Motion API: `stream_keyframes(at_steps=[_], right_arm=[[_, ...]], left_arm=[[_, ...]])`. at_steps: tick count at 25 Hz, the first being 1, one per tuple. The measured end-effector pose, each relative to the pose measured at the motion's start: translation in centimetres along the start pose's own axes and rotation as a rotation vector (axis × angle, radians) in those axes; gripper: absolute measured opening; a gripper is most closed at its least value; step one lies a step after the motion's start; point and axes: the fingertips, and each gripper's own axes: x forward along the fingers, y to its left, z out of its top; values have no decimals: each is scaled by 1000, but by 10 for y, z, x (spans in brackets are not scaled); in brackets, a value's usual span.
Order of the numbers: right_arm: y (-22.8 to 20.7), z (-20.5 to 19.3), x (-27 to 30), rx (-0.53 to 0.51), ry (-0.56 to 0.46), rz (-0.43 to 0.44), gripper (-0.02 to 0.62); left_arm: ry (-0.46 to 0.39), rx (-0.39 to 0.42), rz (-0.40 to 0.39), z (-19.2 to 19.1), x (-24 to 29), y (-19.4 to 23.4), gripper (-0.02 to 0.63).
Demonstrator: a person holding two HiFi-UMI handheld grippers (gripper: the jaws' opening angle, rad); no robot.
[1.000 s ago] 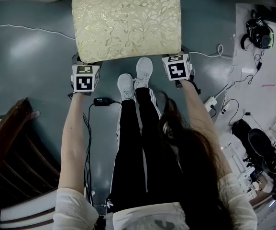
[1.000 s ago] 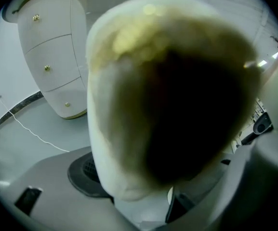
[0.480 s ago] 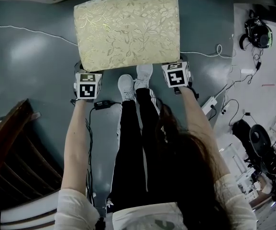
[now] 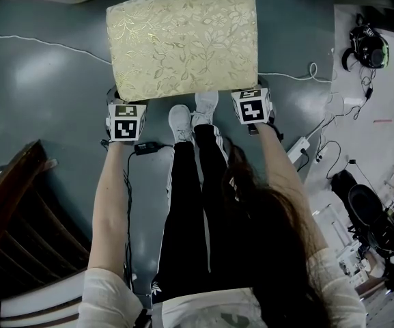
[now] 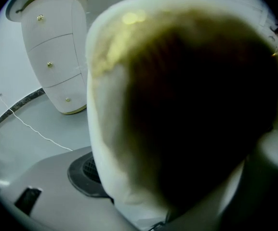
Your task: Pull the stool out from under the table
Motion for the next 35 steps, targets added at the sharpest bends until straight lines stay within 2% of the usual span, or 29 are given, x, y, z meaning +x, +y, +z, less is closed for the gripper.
stream_keyframes(at_steps=[2,6,11,16,21,26,28,31,35], right_arm=[[-1,-2,0,34,9,3,256],[2,2,-13,166,9,27,275],[10,-10,-43,117,47,40,288],[10,-17,-70,172,122,46,287],[7,6,-140,226,127,51,287],[-7,78,-221,305,-8,38,287],[-13,103,-256,310,-63,30,287],[-11,146,-321,339,-170,32,287],[-13,213,-418,304,-389,41,287]], left_arm=[[6,-1,0,0,1,0,328],[47,-18,4,1,-4,-1,328],[83,-99,28,-1,-37,-9,328],[196,-85,19,-16,-63,-7,328],[194,-115,40,22,-126,-7,328],[95,-136,74,99,-191,-2,328],[42,-187,68,128,-218,-13,328],[-113,-276,45,189,-275,-30,327],[-329,-241,-14,282,-349,-76,327]])
